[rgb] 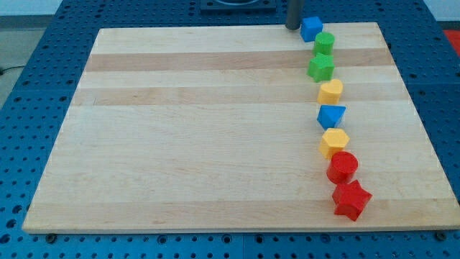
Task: Push the blue cube to the right of the green circle
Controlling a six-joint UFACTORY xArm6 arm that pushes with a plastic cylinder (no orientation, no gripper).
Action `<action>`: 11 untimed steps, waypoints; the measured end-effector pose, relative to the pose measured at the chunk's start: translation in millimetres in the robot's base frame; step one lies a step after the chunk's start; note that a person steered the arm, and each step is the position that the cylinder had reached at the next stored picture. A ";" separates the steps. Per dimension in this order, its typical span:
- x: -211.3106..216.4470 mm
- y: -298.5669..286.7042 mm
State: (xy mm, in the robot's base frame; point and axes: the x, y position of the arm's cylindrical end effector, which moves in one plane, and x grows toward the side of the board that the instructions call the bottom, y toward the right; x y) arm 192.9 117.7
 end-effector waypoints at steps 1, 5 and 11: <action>-1.5 8.3; -1.3 48.4; 28.7 110.6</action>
